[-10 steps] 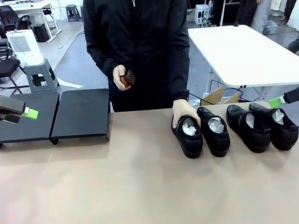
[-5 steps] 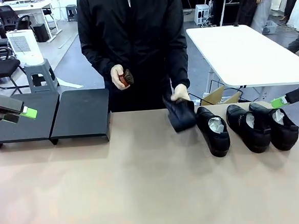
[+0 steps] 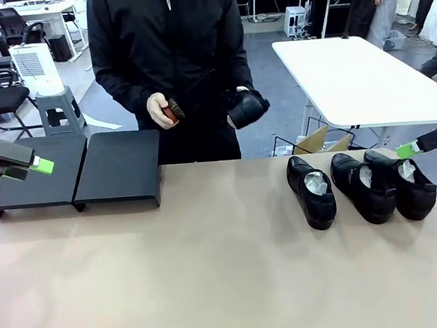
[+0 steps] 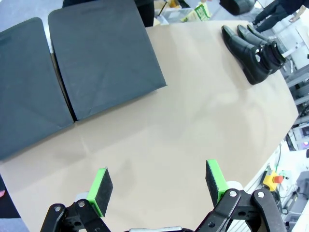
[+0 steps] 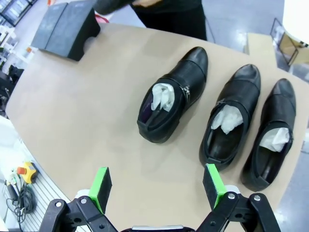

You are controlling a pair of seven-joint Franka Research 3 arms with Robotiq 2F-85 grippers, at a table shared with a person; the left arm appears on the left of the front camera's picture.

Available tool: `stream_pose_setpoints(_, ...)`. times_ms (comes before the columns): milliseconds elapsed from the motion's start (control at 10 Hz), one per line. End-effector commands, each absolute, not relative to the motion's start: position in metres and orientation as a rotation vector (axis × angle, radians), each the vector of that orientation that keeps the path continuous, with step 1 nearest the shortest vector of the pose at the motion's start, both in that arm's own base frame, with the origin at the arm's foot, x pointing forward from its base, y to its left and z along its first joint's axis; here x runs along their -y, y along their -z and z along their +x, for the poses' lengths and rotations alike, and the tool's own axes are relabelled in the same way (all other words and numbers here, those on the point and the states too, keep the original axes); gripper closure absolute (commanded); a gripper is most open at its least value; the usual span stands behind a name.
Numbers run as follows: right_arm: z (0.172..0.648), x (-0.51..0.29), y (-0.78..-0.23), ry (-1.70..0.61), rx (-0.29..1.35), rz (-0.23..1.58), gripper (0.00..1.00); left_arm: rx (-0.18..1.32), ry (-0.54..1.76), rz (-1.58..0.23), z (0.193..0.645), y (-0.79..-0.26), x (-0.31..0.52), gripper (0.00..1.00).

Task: Organize the shoes by placing them on the stand.
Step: Pick up one Shoe and place it in the middle of the table.

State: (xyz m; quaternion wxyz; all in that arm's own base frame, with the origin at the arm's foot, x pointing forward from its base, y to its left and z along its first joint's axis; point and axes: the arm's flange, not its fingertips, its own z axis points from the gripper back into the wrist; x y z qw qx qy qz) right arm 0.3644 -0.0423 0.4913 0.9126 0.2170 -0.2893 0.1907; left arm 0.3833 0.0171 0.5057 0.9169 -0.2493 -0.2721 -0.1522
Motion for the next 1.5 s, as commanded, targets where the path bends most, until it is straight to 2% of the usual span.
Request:
stream_pose_setpoints(0,0.376,0.039,-0.503,-0.336,0.568,0.335,0.0,0.569,0.33,-0.532,0.383,-0.504,-0.018,0.0)
stream_pose_setpoints(200,0.383,0.03,-0.511,-0.267,0.47,0.192,0.0,0.569,0.33,-0.532,0.383,-0.504,-0.018,0.0)
stream_pose_setpoints(500,0.409,0.021,-0.5,-0.243,0.443,0.027,0.0,0.569,0.33,-0.532,0.383,-0.504,-0.018,0.0)
stream_pose_setpoints(600,0.392,0.024,-0.502,-0.297,0.481,0.15,0.0,0.569,0.33,-0.532,0.383,-0.504,-0.018,0.0)
stream_pose_setpoints(1000,0.392,0.024,-0.502,-0.297,0.481,0.15,0.0,0.569,0.33,-0.532,0.383,-0.504,-0.018,0.0)
stream_pose_setpoints(1400,0.419,0.014,-0.514,-0.267,0.363,0.013,0.0,0.569,0.33,-0.532,0.383,-0.504,-0.018,0.0)
